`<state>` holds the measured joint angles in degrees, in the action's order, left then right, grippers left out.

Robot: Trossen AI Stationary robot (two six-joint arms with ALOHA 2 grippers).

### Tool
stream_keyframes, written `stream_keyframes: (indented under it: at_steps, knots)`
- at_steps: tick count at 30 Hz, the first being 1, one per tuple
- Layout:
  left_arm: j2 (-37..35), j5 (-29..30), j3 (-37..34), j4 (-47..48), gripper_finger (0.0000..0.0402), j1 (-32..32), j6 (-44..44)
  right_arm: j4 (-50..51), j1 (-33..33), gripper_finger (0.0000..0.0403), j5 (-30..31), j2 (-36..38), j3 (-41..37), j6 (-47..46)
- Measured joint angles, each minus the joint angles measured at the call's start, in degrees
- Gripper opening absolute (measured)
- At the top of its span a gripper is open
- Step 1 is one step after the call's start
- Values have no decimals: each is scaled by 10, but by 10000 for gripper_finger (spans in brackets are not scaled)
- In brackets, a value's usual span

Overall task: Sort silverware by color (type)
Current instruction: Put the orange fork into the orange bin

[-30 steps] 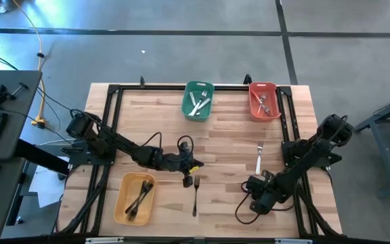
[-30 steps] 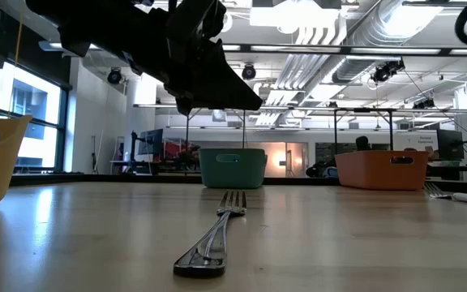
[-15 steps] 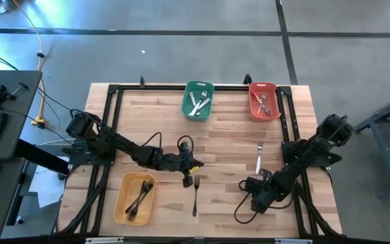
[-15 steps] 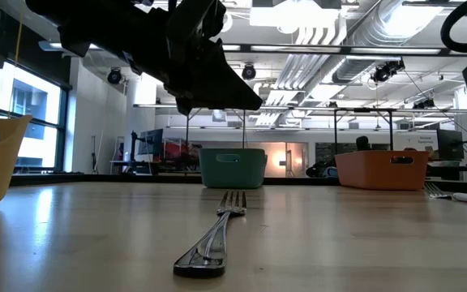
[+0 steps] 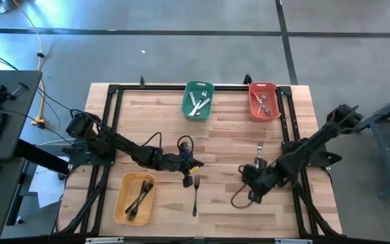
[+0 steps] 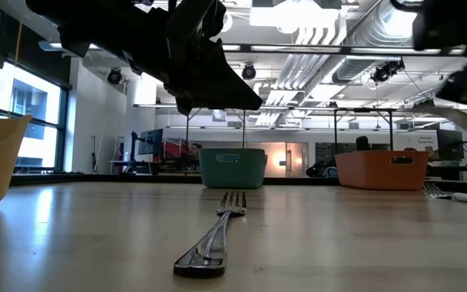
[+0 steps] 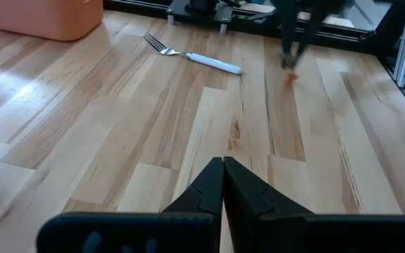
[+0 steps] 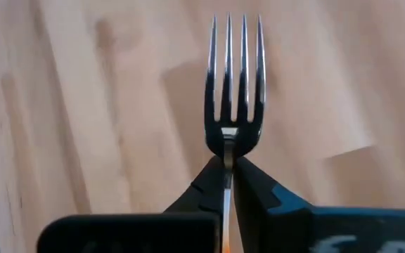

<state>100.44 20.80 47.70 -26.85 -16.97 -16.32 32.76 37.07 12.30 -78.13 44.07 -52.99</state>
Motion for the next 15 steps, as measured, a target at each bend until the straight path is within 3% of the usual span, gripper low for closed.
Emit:
stream_keyframes:
  at_steps: [7,15]
  knots:
    - [0,0,0,0,1,0,0,117,-130,1,41,126,0,59]
    - [0,0,0,0,0,0,0,169,-361,0,72,234,1,214]
